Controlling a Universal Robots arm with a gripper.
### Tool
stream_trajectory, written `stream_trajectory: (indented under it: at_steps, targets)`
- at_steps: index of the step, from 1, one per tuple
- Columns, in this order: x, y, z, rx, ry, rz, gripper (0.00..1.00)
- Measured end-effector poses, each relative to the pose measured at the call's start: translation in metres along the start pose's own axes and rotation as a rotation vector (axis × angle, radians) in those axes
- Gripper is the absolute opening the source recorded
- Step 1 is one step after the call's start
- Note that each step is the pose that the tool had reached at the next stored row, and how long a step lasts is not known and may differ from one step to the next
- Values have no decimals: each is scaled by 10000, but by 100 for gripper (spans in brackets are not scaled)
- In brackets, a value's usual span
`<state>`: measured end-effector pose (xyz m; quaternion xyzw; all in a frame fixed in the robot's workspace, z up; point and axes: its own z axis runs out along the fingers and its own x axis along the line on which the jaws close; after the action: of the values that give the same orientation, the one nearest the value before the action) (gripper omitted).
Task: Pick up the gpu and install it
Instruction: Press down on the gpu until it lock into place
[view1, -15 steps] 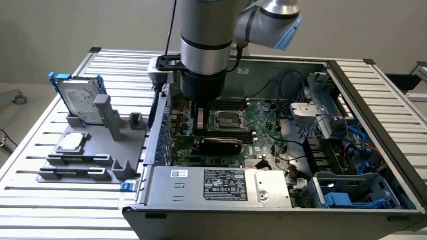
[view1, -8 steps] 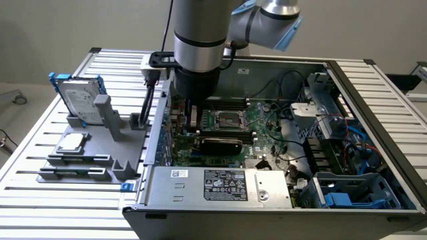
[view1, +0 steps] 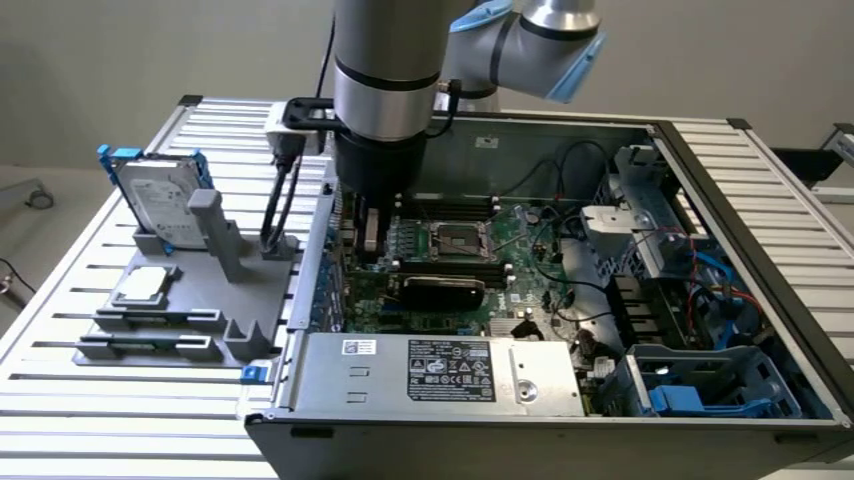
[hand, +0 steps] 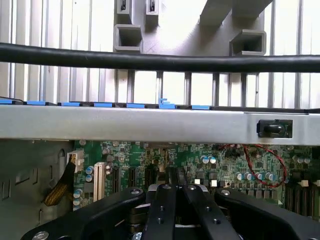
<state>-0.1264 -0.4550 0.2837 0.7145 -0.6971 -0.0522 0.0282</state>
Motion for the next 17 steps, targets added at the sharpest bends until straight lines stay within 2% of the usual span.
stream_trajectory:
  at_steps: [1, 4, 8, 11, 15, 17]
  targets:
    - [0, 9, -4, -27, 2, 1, 11]
    - [0, 18, -21, -51, 27, 4, 11]
    - [-1, 24, -54, -71, 115, 16, 11]
    - [3, 28, -58, -110, 236, 31, 11]
    - [4, 30, -58, -209, 436, 59, 11]
    - [4, 30, -59, -252, 507, 72, 11]
